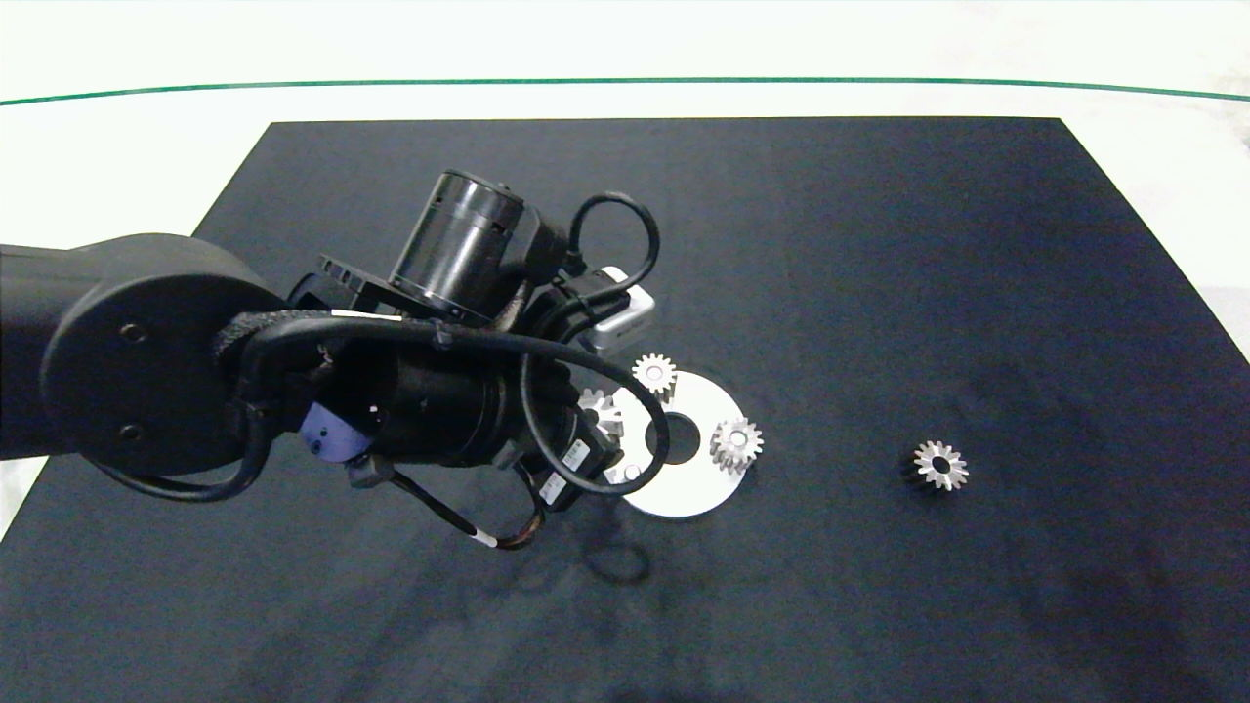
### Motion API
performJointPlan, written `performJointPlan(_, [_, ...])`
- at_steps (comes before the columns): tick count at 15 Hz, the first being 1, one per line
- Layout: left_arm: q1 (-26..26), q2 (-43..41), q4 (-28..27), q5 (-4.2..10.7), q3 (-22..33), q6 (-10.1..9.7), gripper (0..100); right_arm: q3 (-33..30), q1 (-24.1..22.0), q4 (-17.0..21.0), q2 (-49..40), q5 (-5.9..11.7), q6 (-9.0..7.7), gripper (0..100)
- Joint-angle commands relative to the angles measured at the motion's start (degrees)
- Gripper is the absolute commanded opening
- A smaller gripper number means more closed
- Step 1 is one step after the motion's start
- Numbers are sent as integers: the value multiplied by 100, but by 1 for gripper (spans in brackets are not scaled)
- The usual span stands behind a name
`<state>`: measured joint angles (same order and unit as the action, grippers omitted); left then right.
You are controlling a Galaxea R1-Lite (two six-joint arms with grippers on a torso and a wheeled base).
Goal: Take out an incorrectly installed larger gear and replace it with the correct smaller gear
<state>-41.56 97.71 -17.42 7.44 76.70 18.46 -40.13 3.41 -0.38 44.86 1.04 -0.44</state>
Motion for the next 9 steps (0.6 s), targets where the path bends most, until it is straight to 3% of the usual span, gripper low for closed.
performJointPlan(1, [623, -120, 19, -93, -50, 35, 28, 5, 1, 3, -30, 11, 0, 100])
performJointPlan(4, [1036, -156, 19, -225, -68, 53, 28, 14, 1, 20, -30, 11, -9, 100])
performJointPlan(8, [1361, -120, 37, -216, -103, 79, 28, 23, -7, 29, -30, 28, -9, 100])
performJointPlan(9, [1475, -120, 46, -225, -182, 167, 28, 23, -7, 29, -30, 28, -9, 100])
